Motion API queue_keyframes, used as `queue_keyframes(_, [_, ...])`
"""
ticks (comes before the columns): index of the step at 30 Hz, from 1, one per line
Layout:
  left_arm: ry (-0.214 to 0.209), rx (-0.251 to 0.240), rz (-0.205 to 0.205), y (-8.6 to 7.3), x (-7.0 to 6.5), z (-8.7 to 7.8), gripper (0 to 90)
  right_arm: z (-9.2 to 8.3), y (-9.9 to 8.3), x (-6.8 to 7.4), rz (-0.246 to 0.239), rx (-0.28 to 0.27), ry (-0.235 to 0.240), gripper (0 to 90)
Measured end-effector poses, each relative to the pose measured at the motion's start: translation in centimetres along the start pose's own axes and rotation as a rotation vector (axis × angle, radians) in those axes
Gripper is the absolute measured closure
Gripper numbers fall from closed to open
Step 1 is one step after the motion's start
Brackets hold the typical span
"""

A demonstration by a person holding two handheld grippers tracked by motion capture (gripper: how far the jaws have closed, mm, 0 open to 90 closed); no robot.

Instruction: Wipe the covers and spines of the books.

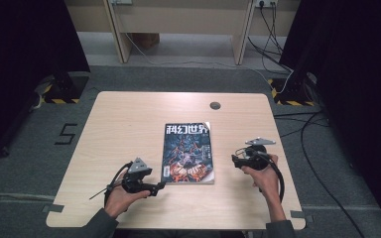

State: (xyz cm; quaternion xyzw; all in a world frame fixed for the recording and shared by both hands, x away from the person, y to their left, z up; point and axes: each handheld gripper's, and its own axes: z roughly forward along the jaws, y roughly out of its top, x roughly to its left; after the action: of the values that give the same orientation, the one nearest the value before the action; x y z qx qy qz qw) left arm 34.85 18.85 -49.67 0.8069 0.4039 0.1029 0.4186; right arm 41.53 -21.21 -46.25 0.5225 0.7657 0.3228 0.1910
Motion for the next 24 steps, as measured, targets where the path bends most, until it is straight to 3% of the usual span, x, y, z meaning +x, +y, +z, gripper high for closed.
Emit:
queue_keyframes(1, [0.006, -0.001, 0.002, -0.5, 0.1, -0.5, 21.3, -0.5, -0.2, -0.9, -0.010, 0.008, -0.025, 40.4])
queue_keyframes(7, [0.007, 0.023, 0.015, -1.7, -0.3, -1.1, 21.1, -1.1, -1.1, -2.7, -0.021, 0.060, -0.087, 55.0])
queue_keyframes(11, [0.009, 0.009, 0.013, -1.9, -0.4, -1.6, 21.0, -1.0, -1.6, -3.3, -0.017, 0.091, -0.087, 59.4])
queue_keyframes(14, [0.009, 0.037, 0.023, -2.4, -0.6, -1.5, 21.0, -0.4, -2.2, -3.6, -0.029, 0.145, -0.099, 63.7])
queue_keyframes(18, [0.022, 0.050, 0.046, -2.4, -0.7, -0.9, 21.0, 1.1, -2.4, -2.4, -0.105, 0.171, -0.116, 65.9])
queue_keyframes(21, [0.018, 0.062, 0.054, -2.4, -0.8, -0.7, 21.0, 1.9, -1.8, -0.8, -0.135, 0.162, -0.066, 65.0])
queue_keyframes(24, [0.019, 0.060, 0.054, -2.4, -0.8, -0.7, 21.0, 2.9, -0.9, 0.6, -0.174, 0.165, -0.083, 64.4])
